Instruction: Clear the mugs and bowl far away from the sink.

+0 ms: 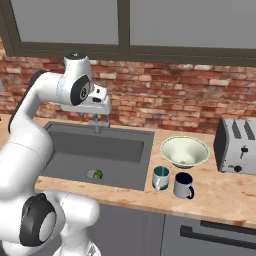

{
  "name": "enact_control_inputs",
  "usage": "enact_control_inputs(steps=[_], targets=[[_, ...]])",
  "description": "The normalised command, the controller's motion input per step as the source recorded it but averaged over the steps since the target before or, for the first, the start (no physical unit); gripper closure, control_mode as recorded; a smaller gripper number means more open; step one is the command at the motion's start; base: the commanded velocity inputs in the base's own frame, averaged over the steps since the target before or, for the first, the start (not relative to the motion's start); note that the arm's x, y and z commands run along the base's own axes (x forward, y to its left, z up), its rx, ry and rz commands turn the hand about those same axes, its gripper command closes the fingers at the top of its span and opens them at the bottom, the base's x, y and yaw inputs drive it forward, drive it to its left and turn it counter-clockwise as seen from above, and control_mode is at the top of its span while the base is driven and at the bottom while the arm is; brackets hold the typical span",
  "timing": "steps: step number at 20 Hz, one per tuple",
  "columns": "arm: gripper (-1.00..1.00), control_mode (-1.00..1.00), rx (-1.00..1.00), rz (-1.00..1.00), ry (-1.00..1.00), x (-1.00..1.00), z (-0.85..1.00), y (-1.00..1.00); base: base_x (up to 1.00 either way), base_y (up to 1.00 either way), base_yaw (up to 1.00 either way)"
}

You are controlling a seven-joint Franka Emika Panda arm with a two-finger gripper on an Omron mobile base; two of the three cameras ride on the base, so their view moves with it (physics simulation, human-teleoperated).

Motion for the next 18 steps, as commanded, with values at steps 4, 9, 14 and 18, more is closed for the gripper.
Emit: enact_control_inputs(steps=[4, 9, 14, 18], targets=[[-1.00, -1.00, 0.00, 0.00, -0.14, -0.34, 0.01, 0.00, 0.00, 0.00, 0.00], [-1.00, -1.00, 0.01, -0.03, -0.26, -0.79, 0.06, -0.01, 0.00, 0.00, 0.00], [-1.00, -1.00, 0.00, -0.09, -0.17, -0.71, 0.01, 0.00, 0.00, 0.00, 0.00], [-1.00, -1.00, 0.00, -0.05, -0.01, -0.49, 0.11, 0.00, 0.00, 0.00, 0.00]])
